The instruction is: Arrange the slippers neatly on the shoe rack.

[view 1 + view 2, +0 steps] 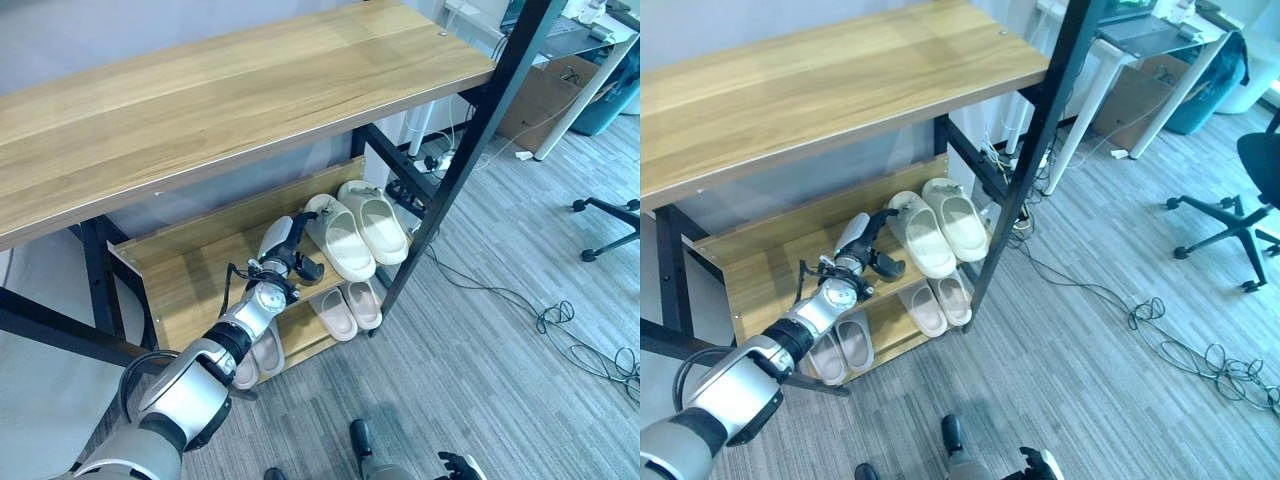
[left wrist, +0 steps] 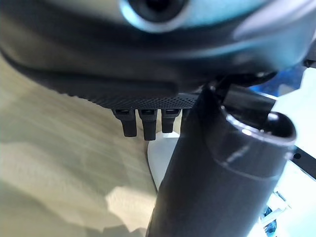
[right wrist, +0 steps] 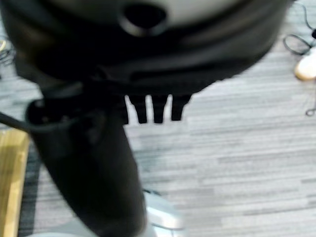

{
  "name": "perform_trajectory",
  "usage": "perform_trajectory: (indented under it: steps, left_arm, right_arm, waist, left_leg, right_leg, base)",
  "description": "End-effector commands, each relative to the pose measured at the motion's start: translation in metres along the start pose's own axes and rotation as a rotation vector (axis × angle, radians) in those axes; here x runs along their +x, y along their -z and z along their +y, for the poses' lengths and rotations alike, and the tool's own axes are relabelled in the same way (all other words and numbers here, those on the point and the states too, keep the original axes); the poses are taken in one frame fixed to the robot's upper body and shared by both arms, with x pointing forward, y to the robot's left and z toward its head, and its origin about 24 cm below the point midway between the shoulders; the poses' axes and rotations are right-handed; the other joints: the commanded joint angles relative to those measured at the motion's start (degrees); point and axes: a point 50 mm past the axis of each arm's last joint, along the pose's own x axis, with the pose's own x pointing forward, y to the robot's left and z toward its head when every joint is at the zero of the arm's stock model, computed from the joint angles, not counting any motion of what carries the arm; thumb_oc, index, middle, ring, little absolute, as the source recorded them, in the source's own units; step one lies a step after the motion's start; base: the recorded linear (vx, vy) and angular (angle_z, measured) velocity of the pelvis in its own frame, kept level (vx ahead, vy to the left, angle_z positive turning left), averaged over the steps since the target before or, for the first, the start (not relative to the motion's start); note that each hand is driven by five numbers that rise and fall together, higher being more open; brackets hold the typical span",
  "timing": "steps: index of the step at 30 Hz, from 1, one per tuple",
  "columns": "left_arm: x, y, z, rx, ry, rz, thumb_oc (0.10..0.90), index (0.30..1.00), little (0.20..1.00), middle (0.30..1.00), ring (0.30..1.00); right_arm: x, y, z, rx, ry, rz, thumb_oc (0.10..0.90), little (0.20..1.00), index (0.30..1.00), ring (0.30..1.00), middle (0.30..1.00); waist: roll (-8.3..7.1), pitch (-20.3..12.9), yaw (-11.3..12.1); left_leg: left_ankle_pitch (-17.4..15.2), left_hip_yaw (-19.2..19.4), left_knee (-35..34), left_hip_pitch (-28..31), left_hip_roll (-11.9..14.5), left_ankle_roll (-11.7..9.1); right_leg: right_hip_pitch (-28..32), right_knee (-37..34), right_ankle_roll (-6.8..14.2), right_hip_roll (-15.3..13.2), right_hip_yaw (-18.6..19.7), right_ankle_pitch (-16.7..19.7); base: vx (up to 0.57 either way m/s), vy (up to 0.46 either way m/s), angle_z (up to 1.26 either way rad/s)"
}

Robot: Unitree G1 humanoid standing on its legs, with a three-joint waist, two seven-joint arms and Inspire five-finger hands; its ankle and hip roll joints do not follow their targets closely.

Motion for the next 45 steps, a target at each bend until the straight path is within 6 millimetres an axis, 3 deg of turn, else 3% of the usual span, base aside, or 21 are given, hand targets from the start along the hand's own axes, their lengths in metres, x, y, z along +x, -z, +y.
perform_trajectory:
  steps: [1,9,13,15,20,30,34,37,38,45]
  left_arm:
    - [0.028,-0.061,0.064,0.035,-0.210,-0.205,0.800,0.900,0.900,0.900,0.900]
    - [0.019,-0.050,0.058,-0.020,-0.214,-0.206,0.800,0.900,0.900,0.900,0.900]
    - [0.000,-0.043,0.031,-0.247,-0.209,-0.212,0.800,0.900,0.900,0.900,0.900]
    - [-0.004,-0.043,0.029,-0.274,-0.210,-0.224,0.800,0.900,0.900,0.900,0.900]
    - [-0.027,-0.036,0.018,-0.349,-0.191,-0.269,0.800,0.900,0.900,0.900,0.900]
    - [-0.083,0.006,0.002,-0.319,-0.103,-0.253,0.800,0.900,0.900,0.900,0.900]
    - [-0.107,0.022,-0.007,-0.320,0.012,-0.230,0.800,0.900,0.900,0.900,0.900]
    - [-0.132,0.017,0.012,-0.246,0.108,-0.343,0.800,0.900,0.900,0.900,0.900]
    - [-0.147,0.017,0.020,-0.319,0.153,-0.370,0.800,0.900,0.900,0.900,0.900]
    - [-0.176,0.029,0.021,-0.502,0.267,-0.302,0.800,0.900,0.900,0.900,0.900]
  right_arm:
    - [0.002,0.007,-0.017,-0.004,0.043,0.034,0.800,0.900,0.900,0.900,0.900]
    - [0.002,0.005,-0.014,0.015,0.029,0.033,0.800,0.900,0.900,0.900,0.900]
    - [0.002,0.000,-0.007,0.052,0.017,0.024,0.800,0.900,0.900,0.900,0.900]
    - [0.002,0.000,-0.007,0.056,0.018,0.024,0.800,0.900,0.900,0.900,0.900]
    - [0.002,-0.002,-0.006,0.091,0.021,0.025,0.800,0.900,0.900,0.900,0.900]
    - [0.004,-0.009,-0.009,0.142,0.032,0.009,0.800,0.900,0.900,0.900,0.900]
    - [0.005,-0.017,-0.009,0.110,0.028,-0.018,0.800,0.900,0.900,0.900,0.900]
    - [0.004,-0.016,-0.006,0.107,0.023,-0.019,0.800,0.900,0.900,0.900,0.900]
    - [0.004,-0.015,-0.004,0.088,0.017,-0.012,0.800,0.900,0.900,0.900,0.900]
    - [-0.001,-0.011,0.015,0.019,-0.053,-0.014,0.800,0.900,0.900,0.900,0.900]
  waist:
    - [0.10,1.97,0.40]
    - [-0.39,2.04,1.18]
    - [-1.39,2.20,2.24]
    - [-1.52,2.20,2.43]
    - [-2.37,1.52,3.62]
    - [-4.74,-1.24,7.66]
    - [-5.75,-2.03,9.33]
    - [-6.04,-2.11,10.67]
    - [-6.39,-2.33,11.81]
    - [-7.95,-2.62,14.01]
  left_leg:
    - [-3.23,-4.18,0.14,2.03,-0.05,-1.39]
    - [-3.41,-4.95,0.14,2.96,-0.25,-1.25]
    - [-3.50,-5.72,0.14,4.00,-0.31,-1.03]
    - [-3.51,-5.84,0.14,4.16,-0.31,-0.99]
    - [-3.84,-6.26,0.14,5.19,-0.35,-0.82]
    - [-3.95,-7.56,0.14,7.64,-0.45,-0.66]
    - [-3.91,-7.89,0.14,7.88,-0.44,-0.61]
    - [-4.12,-8.17,0.14,8.10,-0.53,-0.50]
    - [-4.16,-8.55,0.14,8.20,-0.67,-0.38]
    - [-4.33,-9.85,0.14,8.98,-1.07,-0.12]
  right_leg:
    - [4.08,0.31,5.47,-2.10,-4.44,-5.55]
    - [5.57,0.31,5.42,-2.24,-5.07,-5.89]
    - [7.19,0.31,5.28,-2.39,-5.71,-6.19]
    - [7.46,0.31,5.27,-2.40,-5.74,-6.22]
    - [8.92,0.31,5.29,-2.64,-6.33,-6.29]
    - [12.31,0.31,5.47,-2.87,-8.52,-6.08]
    - [12.78,0.31,5.75,-2.94,-9.11,-5.66]
    - [13.25,0.31,6.13,-3.18,-9.51,-5.49]
    - [13.59,0.31,6.27,-3.37,-9.86,-5.38]
    - [15.20,0.31,6.36,-3.60,-10.79,-5.37]
  base:
    - [0.00,0.000,0.00]
    - [-0.01,0.000,0.05]
    - [0.00,0.000,0.00]
    - [-0.02,0.006,0.08]
    - [-0.02,0.009,0.12]
    - [-0.04,0.034,0.09]
    - [-0.08,0.047,0.07]
    - [-0.08,0.069,0.08]
    - [-0.06,0.056,0.09]
    - [-0.03,0.012,0.16]
